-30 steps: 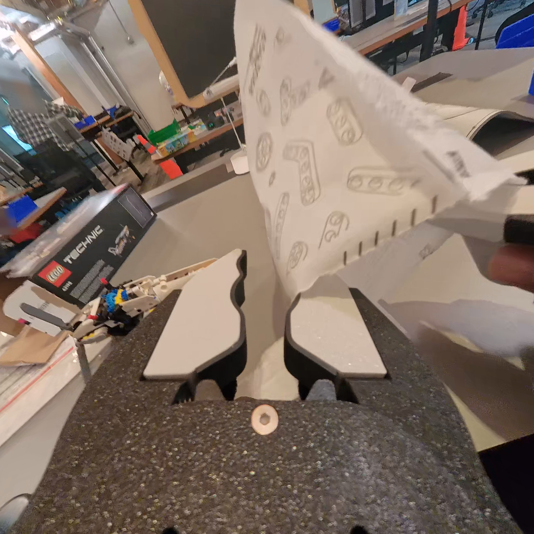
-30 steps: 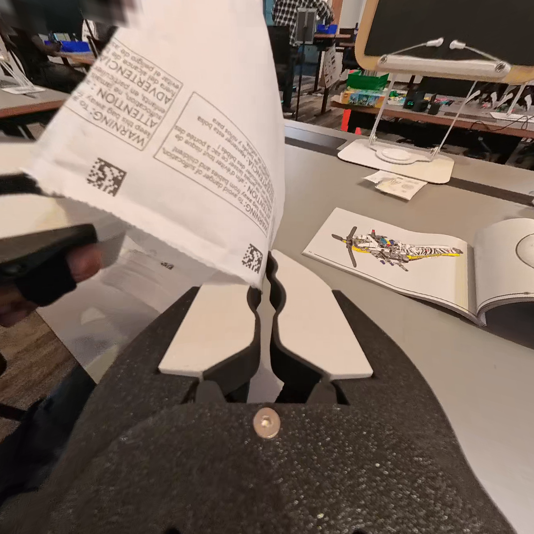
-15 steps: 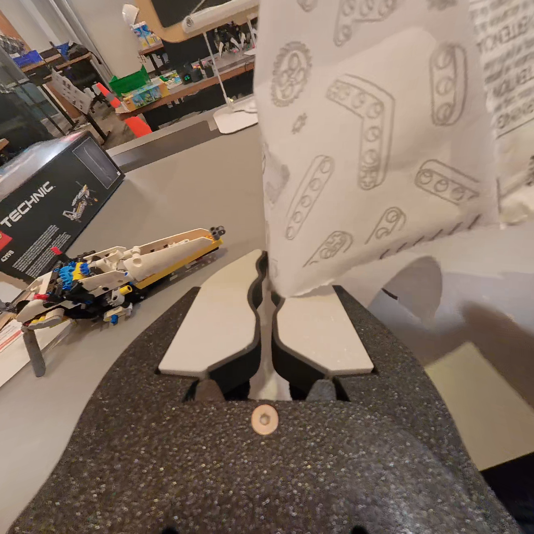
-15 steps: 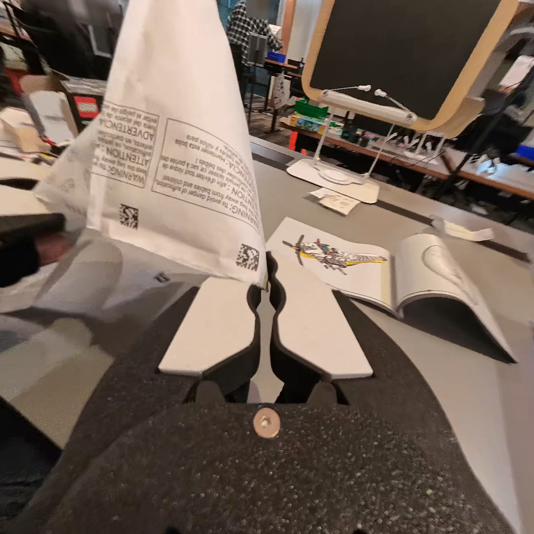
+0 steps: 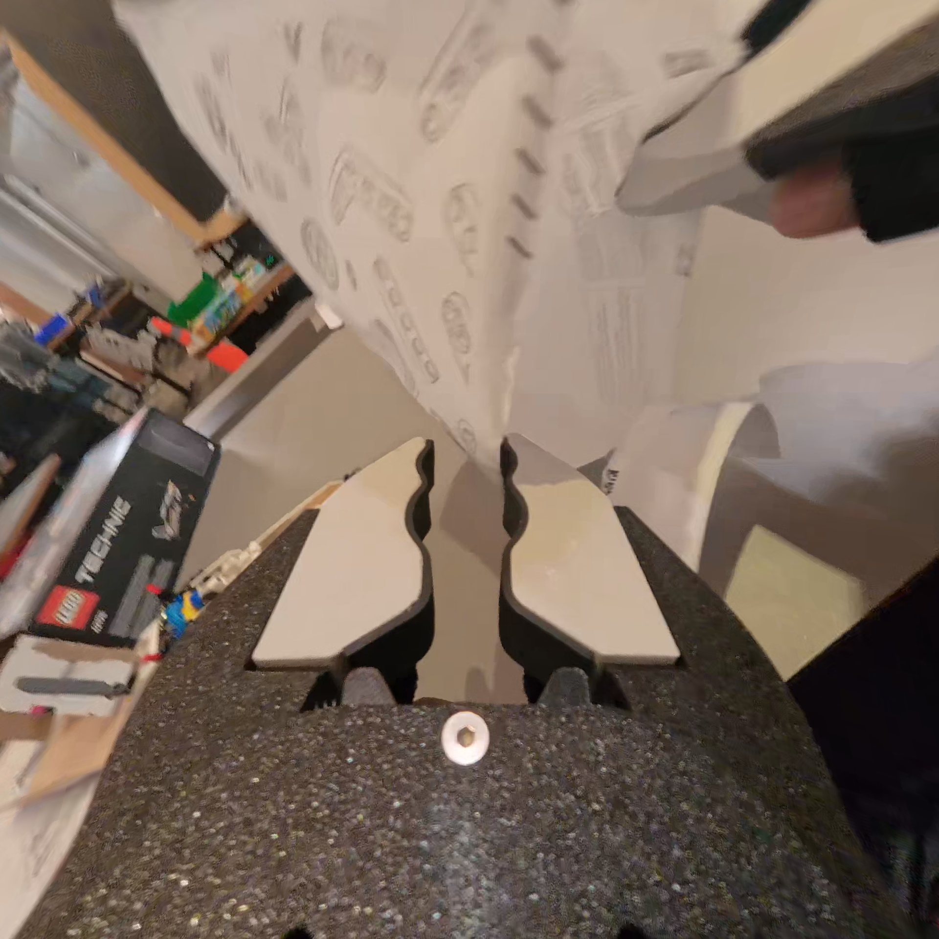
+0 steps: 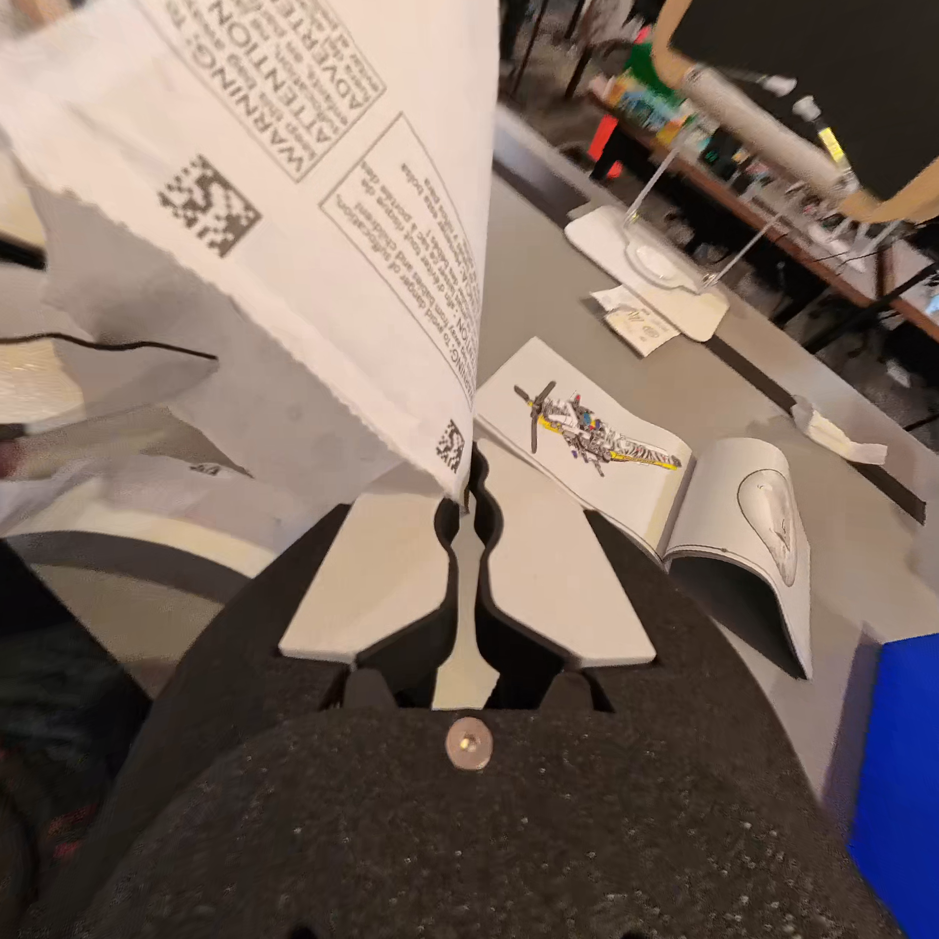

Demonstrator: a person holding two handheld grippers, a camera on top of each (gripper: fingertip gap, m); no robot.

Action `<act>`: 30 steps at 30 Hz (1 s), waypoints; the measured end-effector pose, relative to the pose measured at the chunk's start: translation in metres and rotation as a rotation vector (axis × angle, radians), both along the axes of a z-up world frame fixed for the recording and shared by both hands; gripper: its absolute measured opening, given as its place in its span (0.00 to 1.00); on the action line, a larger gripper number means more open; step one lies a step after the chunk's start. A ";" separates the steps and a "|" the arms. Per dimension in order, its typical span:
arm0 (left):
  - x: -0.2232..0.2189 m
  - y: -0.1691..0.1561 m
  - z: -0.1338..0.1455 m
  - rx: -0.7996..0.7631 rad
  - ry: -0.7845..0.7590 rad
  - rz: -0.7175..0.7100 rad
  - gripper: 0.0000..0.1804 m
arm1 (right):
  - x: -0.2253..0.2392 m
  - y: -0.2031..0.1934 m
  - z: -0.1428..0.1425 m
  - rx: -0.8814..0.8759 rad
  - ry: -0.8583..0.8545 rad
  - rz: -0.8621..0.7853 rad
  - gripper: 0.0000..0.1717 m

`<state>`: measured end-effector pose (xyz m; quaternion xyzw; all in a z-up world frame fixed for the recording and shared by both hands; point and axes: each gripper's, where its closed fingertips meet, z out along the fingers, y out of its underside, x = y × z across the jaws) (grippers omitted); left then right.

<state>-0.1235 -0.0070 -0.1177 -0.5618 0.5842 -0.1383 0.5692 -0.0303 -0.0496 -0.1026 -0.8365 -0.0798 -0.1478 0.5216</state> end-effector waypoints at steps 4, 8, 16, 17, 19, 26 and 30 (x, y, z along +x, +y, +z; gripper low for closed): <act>-0.005 -0.025 0.022 0.157 -0.004 -0.148 0.22 | 0.005 0.000 0.001 -0.203 -0.035 0.088 0.00; -0.014 -0.060 0.052 0.379 -0.034 -0.302 0.24 | 0.009 0.001 0.007 -0.377 -0.056 0.162 0.00; -0.008 -0.123 0.069 0.659 0.064 -0.524 0.25 | 0.010 -0.004 0.007 -0.697 -0.189 0.229 0.00; -0.004 -0.126 0.068 0.721 0.092 -0.522 0.25 | 0.009 -0.005 0.006 -0.730 -0.204 0.234 0.00; 0.005 -0.131 0.062 0.824 0.159 -0.517 0.25 | 0.006 -0.006 0.005 -0.786 -0.240 0.241 0.00; 0.034 -0.123 0.039 1.038 0.416 -0.439 0.27 | -0.006 -0.013 0.000 -0.961 -0.283 0.300 0.00; 0.036 -0.118 0.022 1.068 0.571 -0.470 0.29 | -0.008 -0.016 -0.002 -1.039 -0.284 0.329 0.00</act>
